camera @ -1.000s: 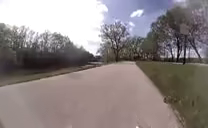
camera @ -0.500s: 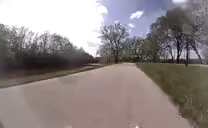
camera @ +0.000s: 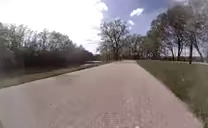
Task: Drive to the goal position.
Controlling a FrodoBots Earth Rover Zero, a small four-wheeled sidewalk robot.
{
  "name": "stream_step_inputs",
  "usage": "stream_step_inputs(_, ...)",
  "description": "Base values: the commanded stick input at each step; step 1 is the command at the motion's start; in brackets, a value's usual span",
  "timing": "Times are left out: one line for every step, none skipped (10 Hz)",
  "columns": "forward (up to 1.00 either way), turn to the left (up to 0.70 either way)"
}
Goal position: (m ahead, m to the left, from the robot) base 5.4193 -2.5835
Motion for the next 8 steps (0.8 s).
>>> stream_step_inputs(1.0, -0.39)
stream_step_inputs(1.0, -0.4)
stream_step_inputs(1.0, -0.4)
stream_step_inputs(1.0, -0.4)
stream_step_inputs(1.0, -0.4)
stream_step_inputs(1.0, -0.4)
stream_step_inputs(1.0, -0.24)
stream_step_inputs(1.0, -0.07)
